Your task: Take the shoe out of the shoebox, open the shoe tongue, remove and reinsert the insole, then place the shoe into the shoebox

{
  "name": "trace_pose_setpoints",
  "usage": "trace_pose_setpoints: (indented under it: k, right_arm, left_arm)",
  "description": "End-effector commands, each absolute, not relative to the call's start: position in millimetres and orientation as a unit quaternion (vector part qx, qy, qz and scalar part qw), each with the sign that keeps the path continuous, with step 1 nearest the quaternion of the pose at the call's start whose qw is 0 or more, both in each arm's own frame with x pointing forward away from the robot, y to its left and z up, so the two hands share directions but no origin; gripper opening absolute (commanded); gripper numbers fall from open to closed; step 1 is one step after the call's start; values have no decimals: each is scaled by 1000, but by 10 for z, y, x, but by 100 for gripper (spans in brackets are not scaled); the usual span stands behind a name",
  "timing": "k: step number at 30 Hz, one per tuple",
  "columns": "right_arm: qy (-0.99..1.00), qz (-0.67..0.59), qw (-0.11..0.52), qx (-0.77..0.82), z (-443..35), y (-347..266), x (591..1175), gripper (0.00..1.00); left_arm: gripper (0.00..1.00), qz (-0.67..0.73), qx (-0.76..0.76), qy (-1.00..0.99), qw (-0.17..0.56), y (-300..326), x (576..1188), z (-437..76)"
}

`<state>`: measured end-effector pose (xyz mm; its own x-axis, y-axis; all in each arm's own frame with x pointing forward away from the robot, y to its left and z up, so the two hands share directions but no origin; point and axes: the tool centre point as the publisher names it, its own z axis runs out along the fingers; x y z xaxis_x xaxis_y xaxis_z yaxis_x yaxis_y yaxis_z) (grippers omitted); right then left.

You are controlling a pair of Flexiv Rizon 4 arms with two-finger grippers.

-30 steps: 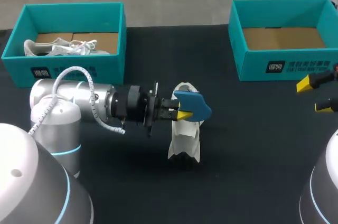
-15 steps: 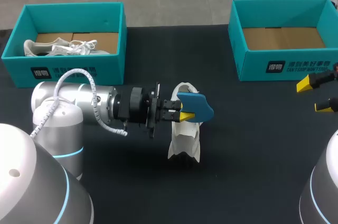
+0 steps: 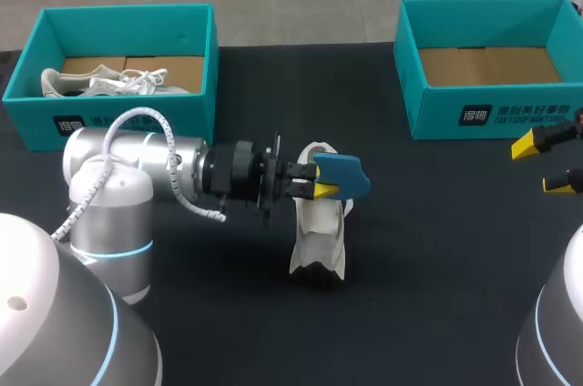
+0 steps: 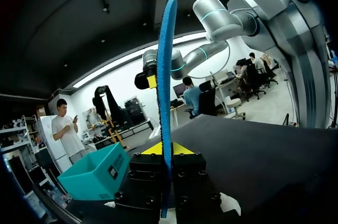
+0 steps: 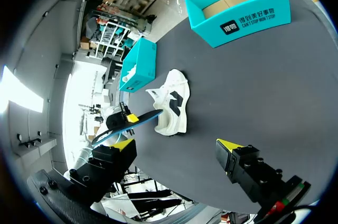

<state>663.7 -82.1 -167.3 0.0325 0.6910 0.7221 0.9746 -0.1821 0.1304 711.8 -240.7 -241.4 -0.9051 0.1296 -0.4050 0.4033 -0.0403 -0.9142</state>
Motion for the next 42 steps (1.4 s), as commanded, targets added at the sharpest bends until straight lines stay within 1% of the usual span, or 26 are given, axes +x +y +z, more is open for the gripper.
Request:
trace_pose_setpoints:
  k: [1,7,16,34,42]
  right_arm:
    - [-599,-352,194,-693,-1661,-825,6528,100]
    - [-599,-352,194,-693,-1661,-825,6528,100]
    - [-599,-352,194,-693,-1661,-825,6528,100]
    - [-599,-352,194,-693,-1661,-825,6528,100]
    - [-599,-352,194,-693,-1661,-825,6528,100]
  left_arm:
    - [0,-691,197,689,96,-2452,7174,-2521]
    - [0,-692,199,688,96,-2473,7151,-2551]
    - [0,-700,209,675,102,-2528,7077,-2458]
    - [0,-695,202,685,88,-2565,7131,-2627]
    - [0,-700,210,674,103,-2501,7055,-2513]
